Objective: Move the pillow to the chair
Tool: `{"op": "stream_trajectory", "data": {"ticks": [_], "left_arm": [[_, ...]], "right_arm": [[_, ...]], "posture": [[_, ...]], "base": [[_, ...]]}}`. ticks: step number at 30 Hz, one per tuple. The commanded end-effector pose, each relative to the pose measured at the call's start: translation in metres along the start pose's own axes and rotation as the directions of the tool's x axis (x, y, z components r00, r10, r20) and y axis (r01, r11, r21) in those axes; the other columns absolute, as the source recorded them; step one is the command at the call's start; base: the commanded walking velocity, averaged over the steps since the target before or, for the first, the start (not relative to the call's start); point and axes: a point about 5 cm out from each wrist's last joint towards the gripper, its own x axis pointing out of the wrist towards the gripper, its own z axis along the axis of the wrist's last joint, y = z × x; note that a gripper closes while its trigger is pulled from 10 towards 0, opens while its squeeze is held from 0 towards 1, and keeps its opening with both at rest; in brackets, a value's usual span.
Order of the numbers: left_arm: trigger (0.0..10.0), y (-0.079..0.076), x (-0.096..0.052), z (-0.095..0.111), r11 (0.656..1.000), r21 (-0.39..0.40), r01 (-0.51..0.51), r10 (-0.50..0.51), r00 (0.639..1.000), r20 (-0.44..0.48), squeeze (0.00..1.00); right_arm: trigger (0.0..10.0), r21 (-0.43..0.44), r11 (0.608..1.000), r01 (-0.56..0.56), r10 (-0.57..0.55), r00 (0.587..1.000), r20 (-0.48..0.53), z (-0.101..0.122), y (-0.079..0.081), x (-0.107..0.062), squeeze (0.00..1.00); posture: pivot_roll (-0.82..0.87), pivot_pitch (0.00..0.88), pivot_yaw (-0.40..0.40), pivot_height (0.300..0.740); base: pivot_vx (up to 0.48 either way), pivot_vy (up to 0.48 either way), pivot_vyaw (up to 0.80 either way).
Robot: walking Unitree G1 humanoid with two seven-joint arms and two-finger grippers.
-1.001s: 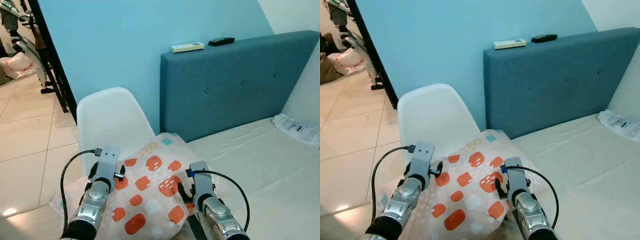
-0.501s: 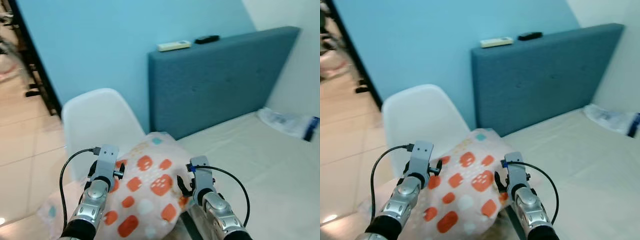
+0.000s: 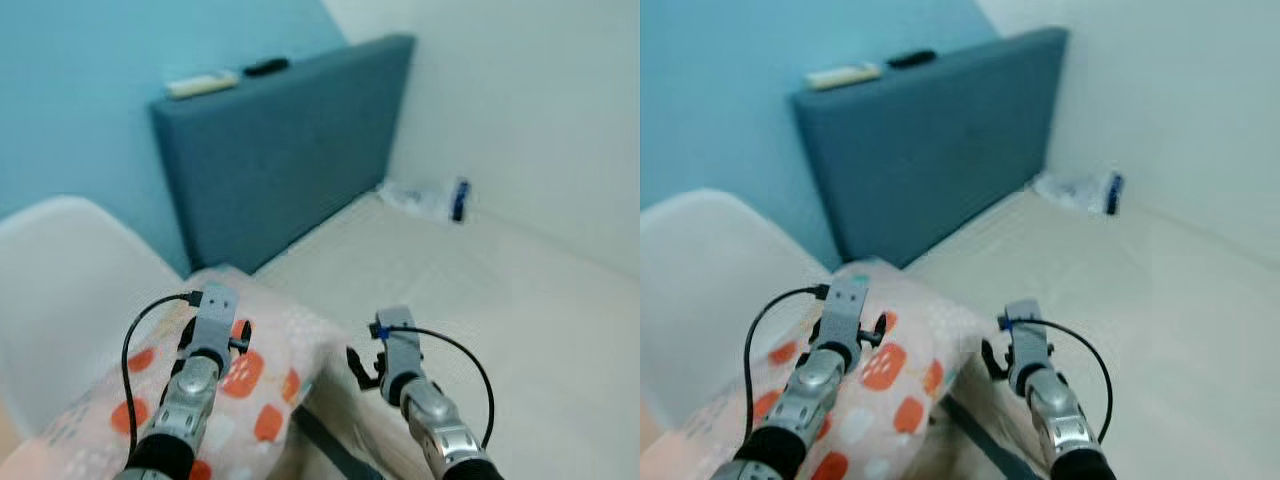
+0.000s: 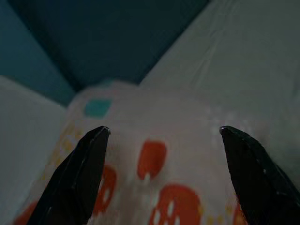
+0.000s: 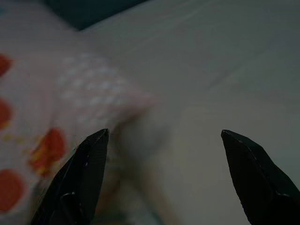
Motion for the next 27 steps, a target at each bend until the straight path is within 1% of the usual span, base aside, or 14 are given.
{"op": "stream_trajectory", "data": {"ticks": [1,6,15,19,22,27], "left_arm": [[10.0,0.005,-0.005,-0.014,1.0,0.002,-0.014,0.014,0.999,-0.046,0.0],[10.0,0.003,-0.006,-0.014,1.0,-0.001,-0.002,0.002,0.999,-0.038,0.0],[10.0,-0.007,-0.006,-0.015,0.998,0.021,0.066,-0.066,0.997,-0.034,0.0],[10.0,-0.007,-0.005,-0.014,0.996,0.011,0.09,-0.09,0.996,-0.03,0.0],[10.0,-0.006,-0.005,-0.012,0.996,-0.008,0.089,-0.089,0.996,-0.022,0.0],[10.0,-0.005,-0.004,-0.011,0.996,-0.01,0.093,-0.093,0.995,-0.017,0.0]], "right_arm": [[10.0,0.019,0.999,-0.038,0.038,0.999,-0.014,-0.003,0.011,0.0,0.0],[10.0,0.021,0.999,-0.046,0.047,0.999,-0.028,-0.005,0.011,-0.001,0.0],[10.0,0.025,0.999,-0.034,0.035,0.998,-0.044,-0.01,0.007,-0.003,0.0],[10.0,0.036,0.999,-0.026,0.028,0.999,-0.046,-0.01,0.007,-0.003,0.0],[10.0,0.038,0.999,-0.021,0.022,0.999,-0.048,-0.012,0.007,-0.004,0.0],[10.0,0.041,0.999,-0.017,0.019,0.999,-0.049,-0.014,0.008,-0.005,0.0]], "posture": [[-0.06,0.042,-0.027,0.74],[-0.06,0.035,-0.029,0.74],[-0.06,0.028,-0.02,0.74],[-0.06,0.026,-0.011,0.74],[-0.06,0.026,-0.006,0.74],[-0.06,0.026,-0.005,0.74]], "base": [[0.0,0.0,-0.8],[0.0,0.0,-0.8],[0.0,0.0,-0.8],[0.0,0.0,-0.8],[0.0,0.0,-0.8],[0.0,0.0,-0.8]]}}
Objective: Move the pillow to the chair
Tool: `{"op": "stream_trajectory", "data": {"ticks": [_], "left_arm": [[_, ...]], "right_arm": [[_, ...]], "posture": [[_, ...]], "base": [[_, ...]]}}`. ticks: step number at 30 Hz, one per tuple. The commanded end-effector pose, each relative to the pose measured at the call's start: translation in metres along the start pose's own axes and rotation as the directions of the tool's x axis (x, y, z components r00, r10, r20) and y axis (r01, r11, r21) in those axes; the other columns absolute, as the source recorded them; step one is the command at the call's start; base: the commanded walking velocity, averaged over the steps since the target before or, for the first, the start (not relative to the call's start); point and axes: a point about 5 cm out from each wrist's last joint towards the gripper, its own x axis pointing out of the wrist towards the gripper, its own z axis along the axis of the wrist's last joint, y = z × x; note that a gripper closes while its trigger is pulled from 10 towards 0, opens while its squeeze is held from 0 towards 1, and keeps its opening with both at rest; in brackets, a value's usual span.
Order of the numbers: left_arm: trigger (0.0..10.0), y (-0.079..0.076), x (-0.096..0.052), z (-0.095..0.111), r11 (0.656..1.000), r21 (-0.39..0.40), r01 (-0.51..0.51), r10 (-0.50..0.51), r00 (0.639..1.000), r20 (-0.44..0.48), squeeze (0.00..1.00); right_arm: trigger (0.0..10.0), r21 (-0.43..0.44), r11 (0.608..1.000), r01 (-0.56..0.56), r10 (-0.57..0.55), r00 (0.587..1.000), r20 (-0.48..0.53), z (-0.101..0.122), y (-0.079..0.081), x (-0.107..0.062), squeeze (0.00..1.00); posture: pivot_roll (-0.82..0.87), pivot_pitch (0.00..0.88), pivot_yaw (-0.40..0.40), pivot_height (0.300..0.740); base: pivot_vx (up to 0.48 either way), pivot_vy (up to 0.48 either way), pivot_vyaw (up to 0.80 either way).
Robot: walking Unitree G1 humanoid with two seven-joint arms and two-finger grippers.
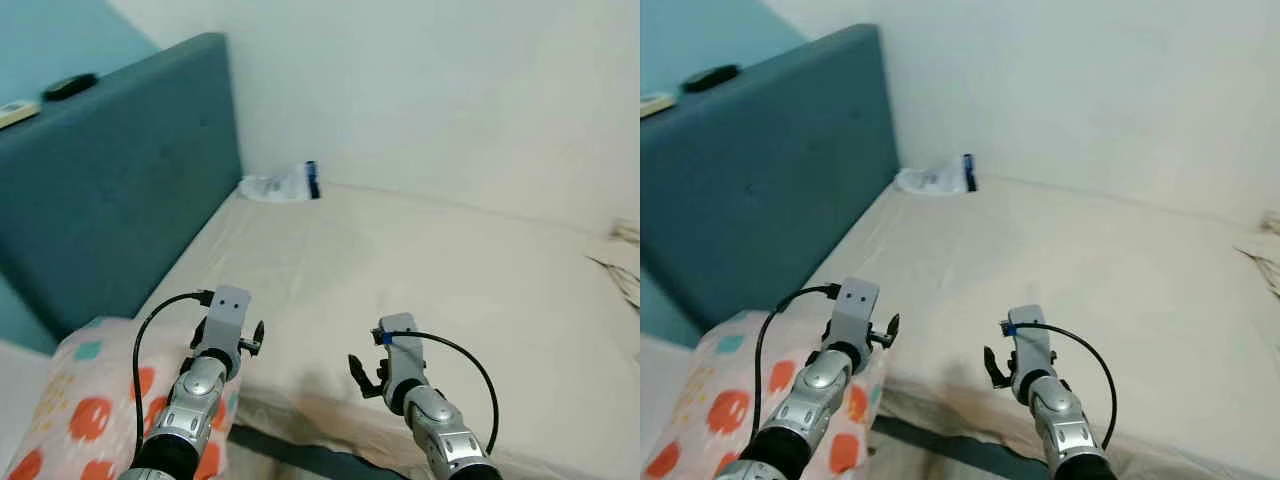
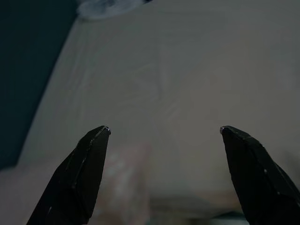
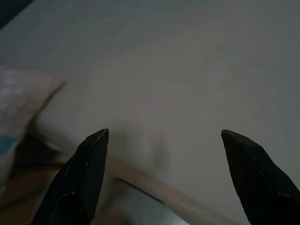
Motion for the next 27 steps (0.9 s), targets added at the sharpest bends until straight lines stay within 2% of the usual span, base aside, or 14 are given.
{"op": "stream_trajectory", "data": {"ticks": [1,24,27], "left_arm": [[10.0,0.0006,-0.0003,-0.0009,1.0,-0.013,0.004,-0.004,1.0,0.0,0.0],[10.0,0.0071,-0.0009,-0.0044,0.999,-0.022,-0.047,0.047,0.999,-0.023,0.0],[10.0,0.0073,-0.0009,-0.0042,0.999,-0.021,-0.049,0.049,0.999,-0.024,0.0]], "right_arm": [[10.0,0.008,1.0,0.001,-0.001,1.0,-0.009,-0.0032,0.0012,-0.0011,0.0],[10.0,0.037,0.999,0.017,-0.017,1.0,0.018,-0.0017,-0.0015,-0.0029,0.0],[10.0,0.009,1.0,0.013,-0.014,1.0,0.014,-0.0015,-0.0011,-0.0026,0.0]], "posture": [[-0.06,0.026,-0.005,0.74],[-0.06,0.035,0.0,0.74],[-0.06,0.039,-0.001,0.74]], "base": [[0.0,0.0,-0.8],[0.0,0.0,-0.8],[0.0,0.0,-0.21]]}}
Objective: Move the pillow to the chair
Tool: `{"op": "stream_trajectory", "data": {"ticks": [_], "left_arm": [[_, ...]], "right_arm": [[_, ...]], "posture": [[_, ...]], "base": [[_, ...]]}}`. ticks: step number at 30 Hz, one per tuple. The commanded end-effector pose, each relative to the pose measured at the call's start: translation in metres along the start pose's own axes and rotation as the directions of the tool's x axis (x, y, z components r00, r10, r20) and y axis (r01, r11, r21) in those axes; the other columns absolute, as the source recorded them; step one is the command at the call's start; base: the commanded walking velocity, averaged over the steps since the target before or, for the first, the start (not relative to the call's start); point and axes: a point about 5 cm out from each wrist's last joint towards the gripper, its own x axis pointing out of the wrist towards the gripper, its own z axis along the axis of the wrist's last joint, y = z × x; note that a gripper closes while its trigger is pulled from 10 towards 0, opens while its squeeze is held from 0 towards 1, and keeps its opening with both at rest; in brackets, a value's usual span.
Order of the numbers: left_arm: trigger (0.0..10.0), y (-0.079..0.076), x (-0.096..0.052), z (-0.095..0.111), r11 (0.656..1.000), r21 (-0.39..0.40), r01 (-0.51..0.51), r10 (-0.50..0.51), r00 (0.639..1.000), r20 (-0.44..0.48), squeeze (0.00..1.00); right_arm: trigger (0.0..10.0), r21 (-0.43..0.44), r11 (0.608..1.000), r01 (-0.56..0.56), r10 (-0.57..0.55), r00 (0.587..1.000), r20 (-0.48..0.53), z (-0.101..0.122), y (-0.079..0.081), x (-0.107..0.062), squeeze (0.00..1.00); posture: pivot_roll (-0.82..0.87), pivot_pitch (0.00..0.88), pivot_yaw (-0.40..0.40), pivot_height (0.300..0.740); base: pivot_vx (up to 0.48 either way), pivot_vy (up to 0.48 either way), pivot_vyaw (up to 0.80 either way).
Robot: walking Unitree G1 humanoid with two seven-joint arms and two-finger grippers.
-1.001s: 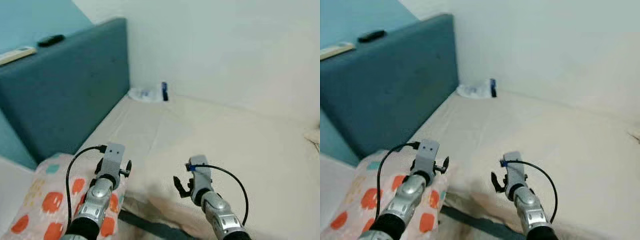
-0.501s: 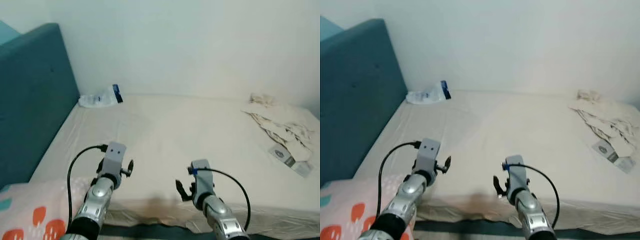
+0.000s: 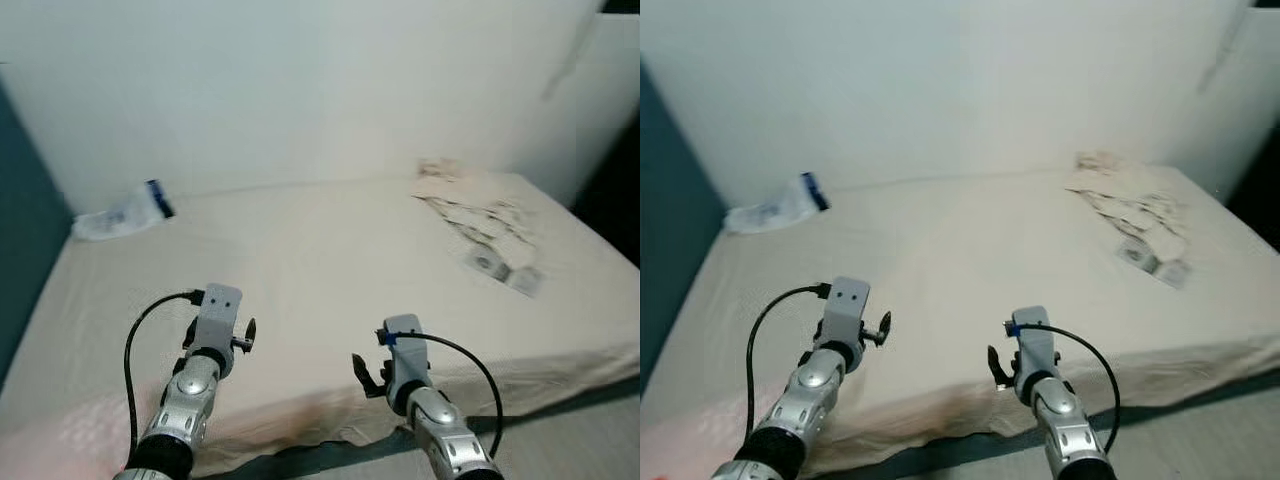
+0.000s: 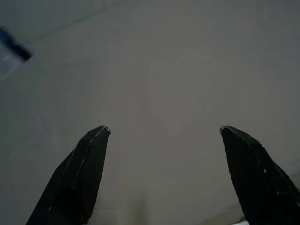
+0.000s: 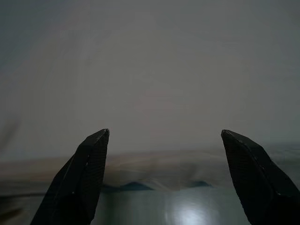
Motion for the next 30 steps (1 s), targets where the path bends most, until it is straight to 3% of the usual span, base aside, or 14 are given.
{"op": "stream_trajectory", "data": {"ticks": [1,30], "left_arm": [[10.0,0.0018,-0.002,-0.007,1.0,-0.01,-0.012,0.012,0.999,-0.031,0.0],[10.0,0.0015,-0.0034,-0.0115,1.0,-0.005,0.007,-0.008,0.998,-0.055,0.0]], "right_arm": [[10.0,-0.007,1.0,-0.016,0.015,1.0,-0.008,-0.0021,0.0039,0.0007,0.0],[10.0,-0.01,1.0,-0.003,0.003,1.0,-0.013,-0.0049,0.0038,0.0004,0.0]], "posture": [[-0.06,0.039,-0.001,0.74],[-0.06,0.05,0.001,0.74]], "base": [[0.0,0.0,0.0],[0.0,0.0,0.0]]}}
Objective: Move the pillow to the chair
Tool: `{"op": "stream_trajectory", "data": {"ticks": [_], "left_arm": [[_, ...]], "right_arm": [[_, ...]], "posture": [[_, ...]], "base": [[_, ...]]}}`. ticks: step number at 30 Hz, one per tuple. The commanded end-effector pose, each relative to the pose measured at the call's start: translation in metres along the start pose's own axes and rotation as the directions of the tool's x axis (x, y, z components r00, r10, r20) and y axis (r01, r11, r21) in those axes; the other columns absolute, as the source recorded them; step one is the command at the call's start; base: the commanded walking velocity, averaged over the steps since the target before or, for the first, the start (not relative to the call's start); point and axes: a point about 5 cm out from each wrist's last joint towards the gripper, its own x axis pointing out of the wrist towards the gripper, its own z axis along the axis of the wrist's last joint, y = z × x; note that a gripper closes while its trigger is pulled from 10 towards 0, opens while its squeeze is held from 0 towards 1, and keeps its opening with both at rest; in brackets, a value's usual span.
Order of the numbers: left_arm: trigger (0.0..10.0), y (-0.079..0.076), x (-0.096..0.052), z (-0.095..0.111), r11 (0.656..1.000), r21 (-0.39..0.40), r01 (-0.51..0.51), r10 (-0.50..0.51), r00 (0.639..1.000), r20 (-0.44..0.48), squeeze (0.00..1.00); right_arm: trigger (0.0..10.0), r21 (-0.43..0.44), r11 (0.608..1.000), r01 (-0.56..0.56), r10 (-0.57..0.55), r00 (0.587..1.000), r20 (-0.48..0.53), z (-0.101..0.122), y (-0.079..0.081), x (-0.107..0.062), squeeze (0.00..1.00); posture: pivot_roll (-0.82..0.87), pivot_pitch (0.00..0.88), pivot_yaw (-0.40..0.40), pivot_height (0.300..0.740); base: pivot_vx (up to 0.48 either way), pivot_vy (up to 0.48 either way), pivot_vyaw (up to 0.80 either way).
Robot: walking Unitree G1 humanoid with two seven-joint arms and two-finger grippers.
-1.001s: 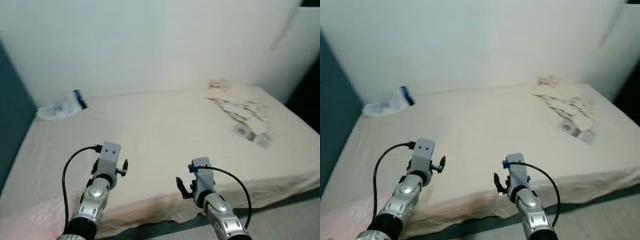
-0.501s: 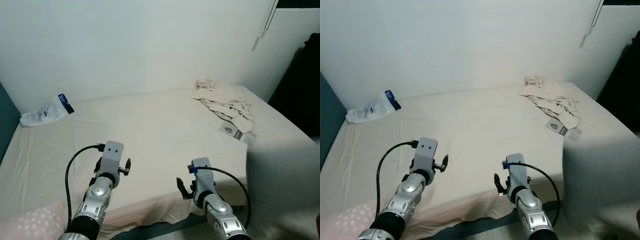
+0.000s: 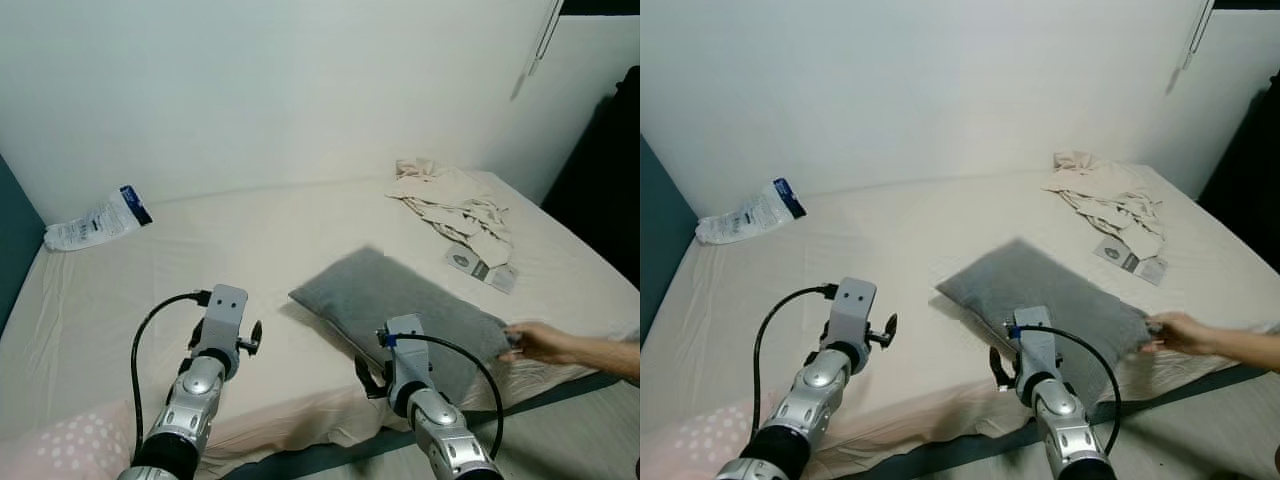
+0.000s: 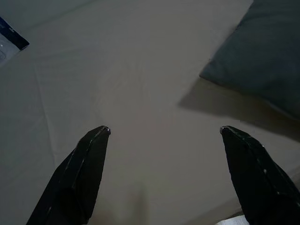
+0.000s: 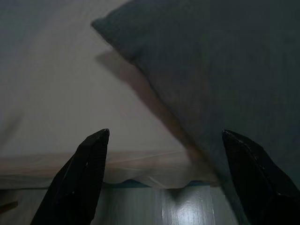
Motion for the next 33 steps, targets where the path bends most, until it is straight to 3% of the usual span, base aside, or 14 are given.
{"op": "stream_trajectory", "data": {"ticks": [1,14,17,24,28,33], "left_arm": [[10.0,0.004,-0.002,-0.007,1.0,0.002,-0.005,0.005,1.0,-0.027,0.0],[10.0,-0.001,0.002,-0.004,1.0,0.004,-0.008,0.008,0.999,-0.036,0.0],[10.0,-0.004,0.005,0.002,1.0,-0.008,-0.008,0.008,1.0,-0.016,0.0],[10.0,0.004,0.002,0.008,1.0,-0.003,-0.014,0.014,0.999,0.051,0.0],[10.0,0.011,0.002,0.01,0.999,-0.002,-0.032,0.032,0.998,0.062,0.0],[10.0,0.006,0.003,0.009,1.0,0.018,-0.007,0.006,0.999,0.053,0.0]], "right_arm": [[10.0,-0.001,1.0,-0.003,0.003,1.0,-0.004,-0.002,0.001,0.0,0.0],[10.0,-0.002,1.0,0.007,-0.007,1.0,0.008,0.005,-0.004,0.002,0.0],[10.0,-0.017,1.0,0.014,-0.014,0.999,0.032,0.014,-0.008,0.004,0.0],[10.0,-0.011,0.999,0.043,-0.042,0.995,0.093,0.026,-0.006,0.003,0.0],[10.0,-0.004,0.999,0.047,-0.046,0.995,0.089,0.024,-0.001,0.004,0.0],[10.0,-0.017,0.999,0.043,-0.041,0.995,0.093,0.025,0.001,0.004,0.0]], "posture": [[-0.06,0.05,0.002,0.74],[-0.07,0.043,-0.004,0.74],[-0.09,0.062,-0.01,0.74],[-0.07,0.12,0.082,0.74],[-0.07,0.13,0.096,0.74],[-0.07,0.139,0.101,0.74]], "base": [[0.0,0.0,0.0],[0.0,0.0,0.0],[0.0,0.0,0.0],[0.0,0.0,0.0],[0.0,0.0,0.0],[0.0,0.0,0.0]]}}
